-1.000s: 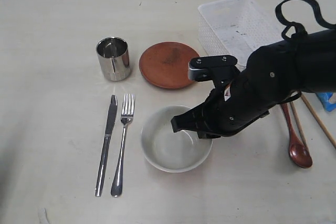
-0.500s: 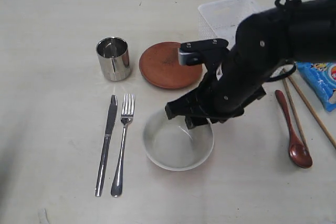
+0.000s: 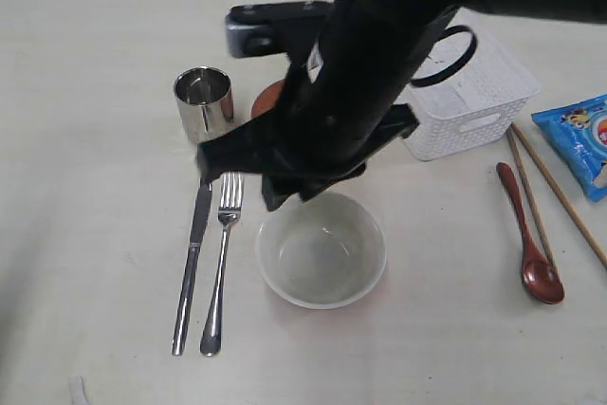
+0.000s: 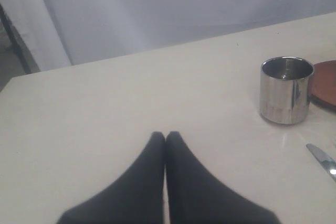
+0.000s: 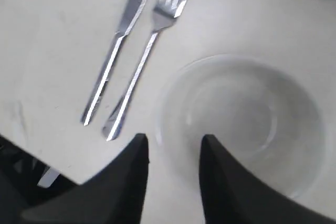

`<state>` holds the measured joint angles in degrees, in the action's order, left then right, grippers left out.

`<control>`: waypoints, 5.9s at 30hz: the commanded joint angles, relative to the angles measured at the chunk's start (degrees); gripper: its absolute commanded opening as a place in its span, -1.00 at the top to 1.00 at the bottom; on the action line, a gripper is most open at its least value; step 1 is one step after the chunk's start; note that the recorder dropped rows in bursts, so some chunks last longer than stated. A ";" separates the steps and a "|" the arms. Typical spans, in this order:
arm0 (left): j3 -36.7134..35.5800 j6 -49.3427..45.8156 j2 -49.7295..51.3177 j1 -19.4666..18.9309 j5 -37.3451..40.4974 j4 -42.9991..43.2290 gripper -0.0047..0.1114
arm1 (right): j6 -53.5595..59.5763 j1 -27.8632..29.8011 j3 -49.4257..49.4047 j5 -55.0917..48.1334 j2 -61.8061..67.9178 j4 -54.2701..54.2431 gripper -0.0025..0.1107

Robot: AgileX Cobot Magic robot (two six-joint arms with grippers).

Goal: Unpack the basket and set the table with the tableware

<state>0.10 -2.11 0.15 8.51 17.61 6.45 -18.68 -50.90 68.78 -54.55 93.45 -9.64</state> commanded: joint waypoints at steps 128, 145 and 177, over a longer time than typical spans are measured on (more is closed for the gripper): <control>-0.10 0.20 -0.15 -0.31 -0.45 -0.43 0.92 | -26.32 -12.02 11.14 4.98 26.76 13.97 0.96; -0.10 0.20 -0.15 -0.31 -0.45 -0.43 0.92 | -26.36 -12.02 11.14 8.15 26.76 9.00 0.96; -0.10 0.20 -0.15 -0.31 -0.45 -0.74 0.92 | -20.90 9.81 -9.69 -15.05 -14.12 24.30 0.61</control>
<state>0.10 -2.11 0.15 8.51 17.61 6.45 -40.09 -45.37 65.79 -69.15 83.42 14.29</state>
